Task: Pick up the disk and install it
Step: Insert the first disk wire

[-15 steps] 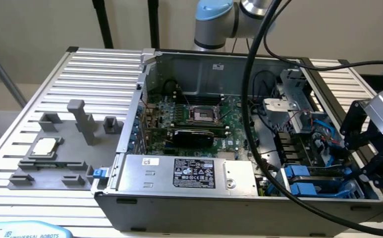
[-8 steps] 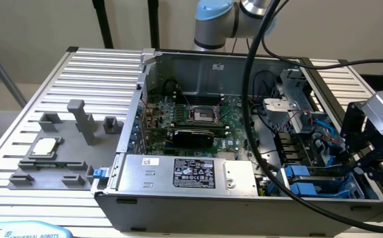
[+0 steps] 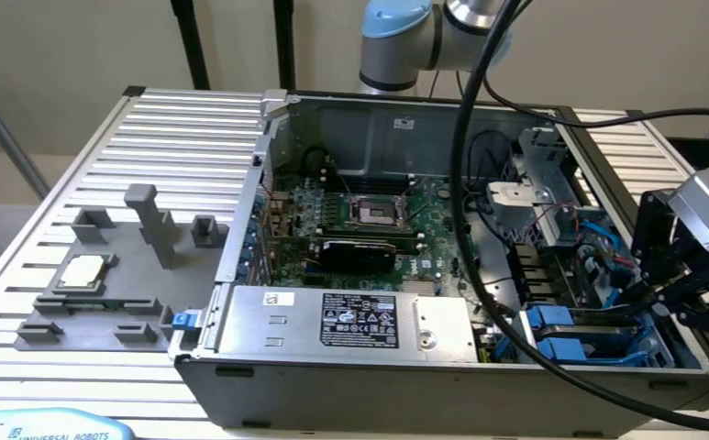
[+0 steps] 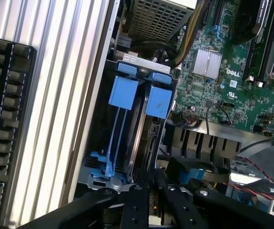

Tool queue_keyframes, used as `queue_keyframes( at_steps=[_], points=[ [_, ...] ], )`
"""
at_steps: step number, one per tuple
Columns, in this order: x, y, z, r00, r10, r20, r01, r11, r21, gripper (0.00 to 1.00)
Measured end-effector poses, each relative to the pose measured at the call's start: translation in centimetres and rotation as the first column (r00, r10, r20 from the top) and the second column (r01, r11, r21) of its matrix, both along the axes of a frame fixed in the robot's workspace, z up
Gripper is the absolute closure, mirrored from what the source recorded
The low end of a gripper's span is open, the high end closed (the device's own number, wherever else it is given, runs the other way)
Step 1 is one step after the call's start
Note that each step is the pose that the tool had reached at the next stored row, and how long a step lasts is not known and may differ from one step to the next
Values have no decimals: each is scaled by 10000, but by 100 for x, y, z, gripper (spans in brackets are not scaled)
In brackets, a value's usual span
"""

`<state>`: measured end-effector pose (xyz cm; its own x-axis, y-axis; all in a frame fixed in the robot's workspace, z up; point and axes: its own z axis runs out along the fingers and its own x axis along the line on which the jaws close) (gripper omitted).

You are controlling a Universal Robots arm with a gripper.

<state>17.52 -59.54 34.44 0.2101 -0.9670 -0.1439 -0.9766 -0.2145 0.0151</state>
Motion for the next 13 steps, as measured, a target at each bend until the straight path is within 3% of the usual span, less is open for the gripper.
queue_keyframes(
  at_steps=[7,13],
  points=[
    [-45,33,20,9999,131,6,-131,9999,-1,83],
    [-221,38,28,9999,149,5,-149,9999,-1,83]
  ],
)
